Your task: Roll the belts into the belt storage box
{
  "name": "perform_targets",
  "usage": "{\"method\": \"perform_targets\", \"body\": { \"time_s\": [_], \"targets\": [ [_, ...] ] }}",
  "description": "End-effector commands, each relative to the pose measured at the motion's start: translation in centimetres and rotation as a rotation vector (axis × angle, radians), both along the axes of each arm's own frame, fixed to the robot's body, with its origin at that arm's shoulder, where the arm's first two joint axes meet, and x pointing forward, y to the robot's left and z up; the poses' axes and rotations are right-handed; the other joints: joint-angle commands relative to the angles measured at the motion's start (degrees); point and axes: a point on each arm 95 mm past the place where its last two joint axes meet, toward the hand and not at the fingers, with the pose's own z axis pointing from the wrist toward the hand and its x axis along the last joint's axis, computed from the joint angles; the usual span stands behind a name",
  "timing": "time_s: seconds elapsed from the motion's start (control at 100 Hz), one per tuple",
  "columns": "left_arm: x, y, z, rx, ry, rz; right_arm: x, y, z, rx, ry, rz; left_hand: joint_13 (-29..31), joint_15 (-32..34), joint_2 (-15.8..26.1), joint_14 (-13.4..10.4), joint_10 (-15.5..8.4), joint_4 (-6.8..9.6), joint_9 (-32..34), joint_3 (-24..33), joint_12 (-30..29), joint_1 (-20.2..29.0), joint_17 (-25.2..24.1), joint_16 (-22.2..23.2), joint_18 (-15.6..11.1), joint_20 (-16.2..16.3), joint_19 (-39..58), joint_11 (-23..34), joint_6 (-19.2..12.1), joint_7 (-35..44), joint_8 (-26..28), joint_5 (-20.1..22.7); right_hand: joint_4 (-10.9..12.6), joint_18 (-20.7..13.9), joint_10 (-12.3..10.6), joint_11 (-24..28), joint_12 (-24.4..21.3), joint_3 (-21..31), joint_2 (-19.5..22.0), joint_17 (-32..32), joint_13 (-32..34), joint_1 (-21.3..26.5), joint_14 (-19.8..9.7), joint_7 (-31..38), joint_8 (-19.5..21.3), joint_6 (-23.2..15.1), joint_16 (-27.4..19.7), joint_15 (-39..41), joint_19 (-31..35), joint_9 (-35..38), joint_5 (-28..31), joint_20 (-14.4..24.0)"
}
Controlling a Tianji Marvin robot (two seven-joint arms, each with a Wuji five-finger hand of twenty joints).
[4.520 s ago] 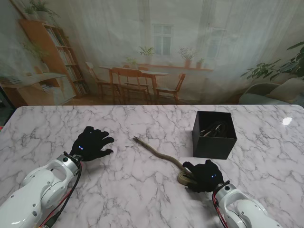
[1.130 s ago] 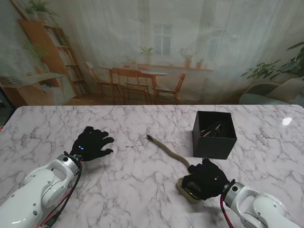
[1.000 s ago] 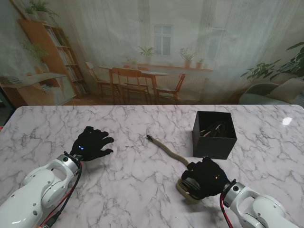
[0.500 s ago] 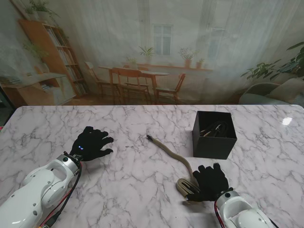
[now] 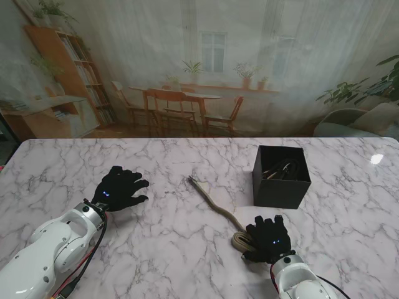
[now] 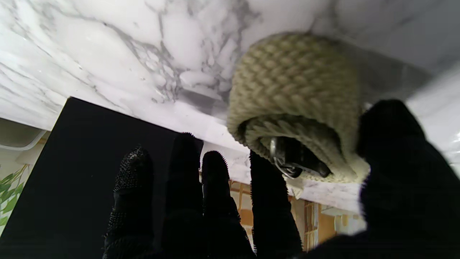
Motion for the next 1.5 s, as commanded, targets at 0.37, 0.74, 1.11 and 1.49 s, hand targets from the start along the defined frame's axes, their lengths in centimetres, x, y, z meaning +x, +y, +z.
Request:
{"method": "perform_targets", "body": {
  "time_s": [0.37, 0.74, 1.11, 1.49],
  "targets": [
    [0.3, -1.2, -0.6, 0.021, 0.059, -0.021, 1.2, -1.7, -0.6, 0.014, -0.079, -0.035, -3.94, -0.53, 2.16, 0.56, 1.03, 0.08, -8.90, -1.54, -1.09, -0.56, -1.51, -0.46, 0.92, 0.46, -0.82, -3.16, 0.97, -0.64, -0.80, -1.62, -9.49, 0.39, -5.53, 7.59, 6.86, 22.98, -3.12, 3.52, 7.31, 3.99, -1.63, 22.85, -10.79, -18.78, 4.70, 9.31, 4.70, 12.12, 2.20, 2.04],
    [1.9, -5.1, -0.8, 0.030, 0.172, -0.103, 1.7, -1.8, -0.4, 0.030, -0.099, -0.029, -7.13, -2.94, 0.87, -0.07, 0.29, 0.14, -18.31, -1.43, -7.74, -2.96, -2.46, -3.08, -0.32, -1.37, -5.47, -7.80, -0.16, -7.14, -3.48, -9.04, -8.83, -0.34, -8.93, 10.23, 8.68, 18.10, -1.94, 7.71, 16.10, -2.80, -2.41, 22.89, -11.87, -16.27, 7.06, 13.66, 7.29, 24.41, 8.41, 2.60],
    [1.7, -4.6, -1.5, 0.014, 0.171, -0.082, 1.9, -1.8, -0.6, 0.059, -0.083, 0.000, -6.28, -2.28, 1.41, 0.04, 1.17, 0.13, -16.34, -1.35, -7.10, -2.75, -2.10, -2.92, 0.29, -0.79, -5.09, -6.33, 0.90, -6.29, -2.94, -7.34, -2.85, -1.14, -12.83, 20.99, 9.17, 17.41, -5.71, 11.69, 29.78, -7.65, -5.29, -5.22, -18.75, 1.12, 6.26, 11.51, 7.77, 47.43, 2.74, -0.27],
    [1.6, -4.4, -1.3, 0.011, 0.150, -0.086, 1.4, -2.0, 0.5, 0.015, -0.111, 0.017, -5.98, -1.91, 1.46, 0.14, 1.32, 0.14, -15.69, -1.35, -6.46, -2.45, -2.07, -2.62, 0.41, -0.32, -4.64, -6.09, 1.15, -6.11, -2.71, -7.20, -1.91, -1.16, -9.41, 12.02, 7.04, 8.87, 0.19, 9.18, 21.52, -19.97, -2.25, -8.33, -21.71, 1.19, 6.47, 8.56, 7.00, 35.84, -3.88, 0.36]
  ]
}}
